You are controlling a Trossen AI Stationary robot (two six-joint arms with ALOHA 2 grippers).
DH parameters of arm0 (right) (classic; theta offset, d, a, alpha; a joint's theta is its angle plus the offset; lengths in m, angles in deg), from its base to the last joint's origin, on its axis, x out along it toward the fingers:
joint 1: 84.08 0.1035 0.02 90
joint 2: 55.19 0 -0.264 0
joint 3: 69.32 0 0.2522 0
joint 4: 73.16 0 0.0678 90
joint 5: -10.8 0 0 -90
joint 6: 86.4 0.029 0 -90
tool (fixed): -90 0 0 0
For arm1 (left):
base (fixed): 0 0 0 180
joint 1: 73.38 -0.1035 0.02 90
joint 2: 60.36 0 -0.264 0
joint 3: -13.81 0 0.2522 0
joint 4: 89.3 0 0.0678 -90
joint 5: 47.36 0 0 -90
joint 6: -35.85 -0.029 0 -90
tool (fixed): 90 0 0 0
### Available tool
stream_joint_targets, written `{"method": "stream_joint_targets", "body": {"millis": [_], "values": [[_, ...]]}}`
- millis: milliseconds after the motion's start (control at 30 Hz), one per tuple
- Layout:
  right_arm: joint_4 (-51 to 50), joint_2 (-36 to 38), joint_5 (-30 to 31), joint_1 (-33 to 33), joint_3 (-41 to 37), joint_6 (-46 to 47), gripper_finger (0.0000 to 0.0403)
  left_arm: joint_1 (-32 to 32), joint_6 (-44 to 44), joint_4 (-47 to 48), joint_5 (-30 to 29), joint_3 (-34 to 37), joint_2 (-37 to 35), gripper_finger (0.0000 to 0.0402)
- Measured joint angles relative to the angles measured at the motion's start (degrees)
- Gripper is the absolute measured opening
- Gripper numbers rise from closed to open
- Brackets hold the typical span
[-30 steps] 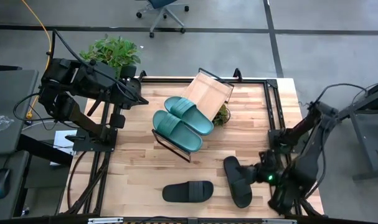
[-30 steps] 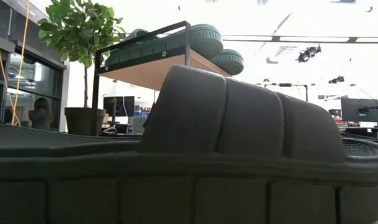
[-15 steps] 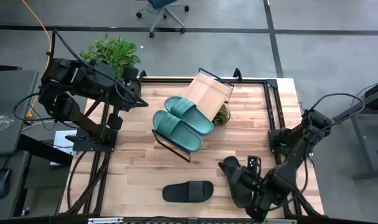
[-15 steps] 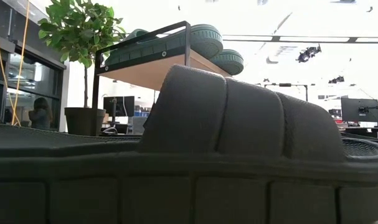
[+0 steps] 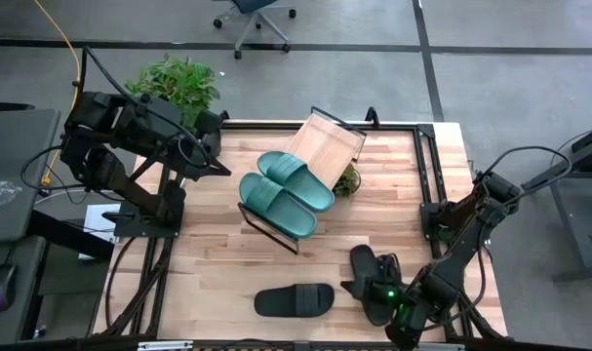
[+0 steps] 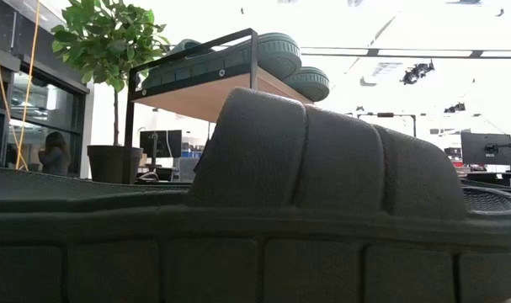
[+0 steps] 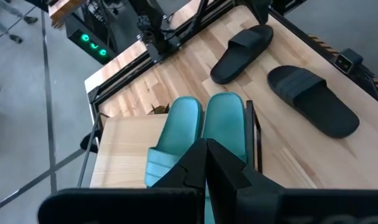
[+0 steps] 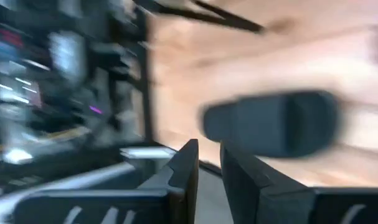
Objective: Pick and place slides into the shelf
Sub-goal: Put the right black slide on the shelf
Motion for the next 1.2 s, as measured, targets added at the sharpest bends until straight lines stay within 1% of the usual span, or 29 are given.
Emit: {"method": "stream_joint_targets", "body": {"millis": [67, 200, 233, 300, 367, 433, 600, 700, 767, 833, 933, 1000, 1100, 1200], "values": [[-2.61, 0.00, -5.08, -0.08, 0.00, -0.08, 0.0056, -0.01, 0.01, 0.00, 0.00, 0.00, 0.00, 0.0001], [-11.12, 0.07, -12.73, -0.11, 0.00, -1.60, 0.0055, 0.00, 0.11, -0.02, 0.00, -0.05, 0.48, 0.0001], [-13.61, 0.31, -15.76, -0.29, 0.00, -2.07, 0.0055, 0.00, 0.13, -0.02, 0.00, -0.06, 0.69, 0.0001], [-17.05, 1.52, -23.90, -1.28, 0.00, -4.16, 0.0055, 0.00, 0.17, 0.00, -0.02, 0.00, 1.06, 0.0001], [-19.64, 3.19, -31.97, -3.00, 0.00, -9.10, 0.0055, 0.00, 0.41, 0.00, -0.02, -0.02, 1.56, 0.0001], [-21.19, 4.77, -36.64, -5.39, 0.00, -16.49, 0.0055, -0.02, 0.86, -0.02, -0.05, -0.02, 1.84, 0.0001], [-23.06, 8.80, -44.22, -13.34, 0.04, -40.36, 0.0055, 0.00, 2.06, 0.00, -0.07, 0.00, 3.06, 0.0001], [-24.74, 9.47, -51.47, -18.72, 0.03, -54.49, 0.0063, -0.02, 2.36, -0.02, 0.00, -0.02, 3.69, 0.0001], [-24.95, 9.46, -56.08, -22.08, 0.04, -64.17, 0.0080, -0.02, 2.85, -0.02, 0.70, 0.00, 4.00, 0.0001], [-25.97, 9.44, -59.29, -25.07, 0.02, -73.99, 0.0104, 0.00, 4.78, 0.00, 1.42, -0.02, 4.23, 0.0001], [-30.39, 9.44, -60.00, -28.09, 0.02, -86.87, 0.0147, 0.00, 9.69, 0.00, 1.49, -0.02, 4.42, 0.0001], [-32.65, 9.44, -60.30, -28.71, 0.00, -94.98, 0.0174, 0.00, 14.23, 0.00, 1.49, -0.02, 4.32, 0.0001], [-32.98, 9.49, -63.04, -28.62, -0.41, -103.71, 0.0203, 0.00, 20.64, -0.01, 1.51, -0.02, 4.32, 0.0001], [-29.57, 10.56, -66.32, -28.42, -5.70, -108.30, 0.0214, 0.03, 24.66, 0.00, 1.53, -0.02, 4.33, 0.0001]]}}
